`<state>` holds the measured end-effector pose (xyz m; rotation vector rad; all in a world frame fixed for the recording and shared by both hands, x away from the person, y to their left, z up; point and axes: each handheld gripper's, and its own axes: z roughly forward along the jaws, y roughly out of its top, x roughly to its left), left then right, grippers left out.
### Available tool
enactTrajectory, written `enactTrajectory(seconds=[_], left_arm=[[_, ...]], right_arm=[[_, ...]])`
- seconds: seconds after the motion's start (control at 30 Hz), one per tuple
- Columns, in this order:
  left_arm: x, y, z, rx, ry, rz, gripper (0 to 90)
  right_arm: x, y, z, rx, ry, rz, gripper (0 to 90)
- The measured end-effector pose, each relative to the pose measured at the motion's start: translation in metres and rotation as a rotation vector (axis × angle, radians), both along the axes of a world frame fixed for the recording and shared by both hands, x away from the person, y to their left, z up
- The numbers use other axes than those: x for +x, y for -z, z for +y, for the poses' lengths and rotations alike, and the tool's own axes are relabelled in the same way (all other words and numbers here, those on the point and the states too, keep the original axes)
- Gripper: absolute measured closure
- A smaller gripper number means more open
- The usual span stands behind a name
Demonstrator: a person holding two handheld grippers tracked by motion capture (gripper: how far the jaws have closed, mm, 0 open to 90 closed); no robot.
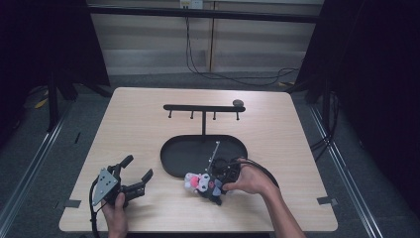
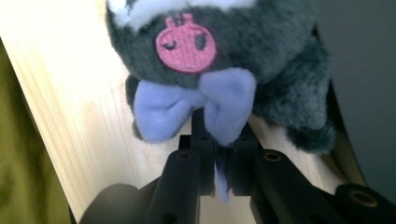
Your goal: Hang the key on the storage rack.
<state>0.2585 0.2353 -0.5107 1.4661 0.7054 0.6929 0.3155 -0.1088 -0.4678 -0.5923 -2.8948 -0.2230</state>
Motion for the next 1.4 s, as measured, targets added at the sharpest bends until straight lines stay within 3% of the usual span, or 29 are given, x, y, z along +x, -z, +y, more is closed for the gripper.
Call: enactTrajectory(seconds=[0.13, 0.4, 0.9, 1.0, 1.17, 1.4], left_arm=[[0.000, 0.000, 0.000, 0.000, 0.000, 0.000, 15.2], [0.000, 0.000, 0.000, -0.001, 0.000, 0.000, 15.2], [0.000, 0.000, 0.000, -0.001, 0.000, 0.000, 15.3], [0.000, 0.000, 0.000, -0.002, 0.000, -0.001, 15.3], [0.000, 0.000, 0.000, -0.001, 0.001, 0.000, 15.3], [0.000, 0.000, 0.000, -0.001, 0.001, 0.000, 15.3]], right_arm=[[0.000, -0.001, 0.005, -0.018, -0.013, 0.007, 87.0], [-0.001, -0.022, 0.010, -0.024, -0.040, 0.007, 87.2], [0.000, -0.070, 0.020, -0.006, -0.093, -0.075, 87.3], [0.001, -0.080, 0.025, -0.029, -0.121, -0.093, 87.3], [0.004, -0.090, 0.033, -0.044, -0.141, -0.095, 87.4], [0.011, -0.102, 0.034, -0.013, -0.138, -0.100, 87.4]])
